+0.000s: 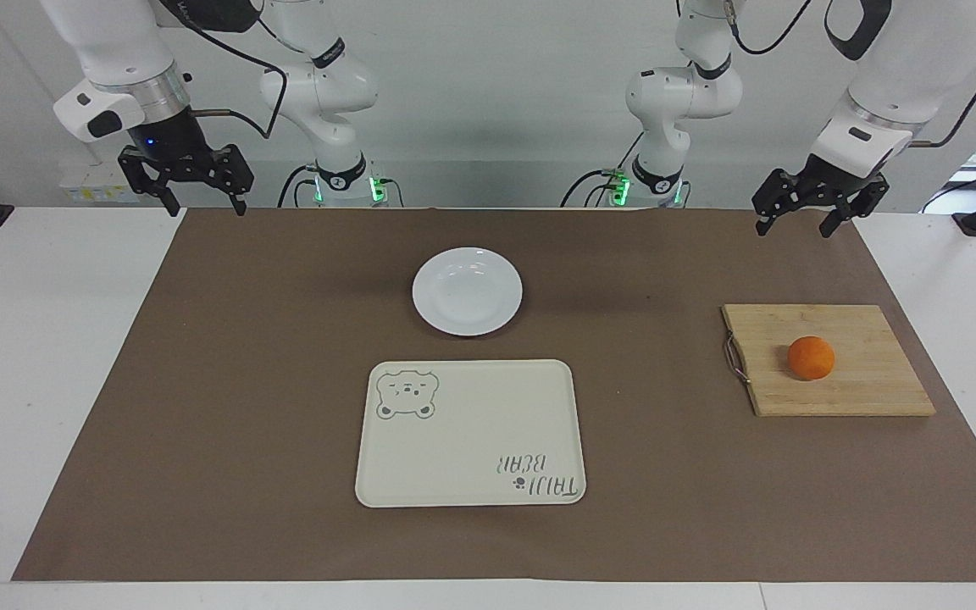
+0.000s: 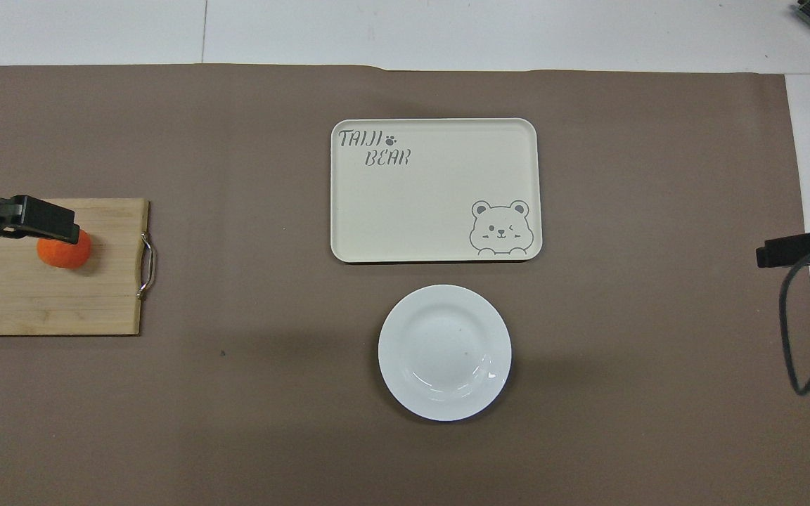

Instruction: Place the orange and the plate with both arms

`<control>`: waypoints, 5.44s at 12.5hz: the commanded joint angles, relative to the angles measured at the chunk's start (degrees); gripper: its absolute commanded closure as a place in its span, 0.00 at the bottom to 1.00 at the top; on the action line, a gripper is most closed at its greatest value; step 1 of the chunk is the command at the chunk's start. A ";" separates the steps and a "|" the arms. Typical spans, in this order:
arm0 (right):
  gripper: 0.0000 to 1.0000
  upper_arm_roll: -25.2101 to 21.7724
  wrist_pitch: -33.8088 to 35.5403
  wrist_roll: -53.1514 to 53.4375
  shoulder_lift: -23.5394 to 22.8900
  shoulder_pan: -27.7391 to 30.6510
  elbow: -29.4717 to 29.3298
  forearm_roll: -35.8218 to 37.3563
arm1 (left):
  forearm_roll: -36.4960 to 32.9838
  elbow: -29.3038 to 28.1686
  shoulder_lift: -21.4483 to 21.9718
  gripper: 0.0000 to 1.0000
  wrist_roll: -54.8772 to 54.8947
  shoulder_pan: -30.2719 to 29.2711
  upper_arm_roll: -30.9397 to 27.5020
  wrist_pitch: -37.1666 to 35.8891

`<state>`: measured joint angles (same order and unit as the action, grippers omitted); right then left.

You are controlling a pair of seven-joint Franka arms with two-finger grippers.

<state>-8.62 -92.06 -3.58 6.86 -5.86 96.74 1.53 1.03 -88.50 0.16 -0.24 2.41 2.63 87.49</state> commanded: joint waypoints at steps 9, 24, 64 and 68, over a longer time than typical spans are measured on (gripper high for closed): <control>0.00 0.19 0.83 1.03 0.70 0.24 0.21 -0.65 | -0.41 -1.85 1.33 0.00 0.24 -0.91 0.00 -0.56; 0.00 0.27 0.83 1.03 0.70 0.24 0.21 -0.65 | -0.41 -19.16 3.89 0.00 0.50 -4.78 -0.08 18.49; 0.00 0.27 0.83 1.03 0.70 0.24 0.21 -0.65 | -0.50 -20.15 -15.72 1.00 12.63 -15.24 -0.08 38.14; 0.00 0.27 0.83 1.03 0.70 0.24 0.21 -0.65 | -0.67 -16.09 -13.09 1.00 12.45 -15.24 0.00 30.30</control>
<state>-8.62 -92.06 -3.58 6.86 -5.86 96.74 1.53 1.03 -105.66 -15.07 13.36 -13.08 2.71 121.44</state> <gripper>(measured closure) 0.000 0.238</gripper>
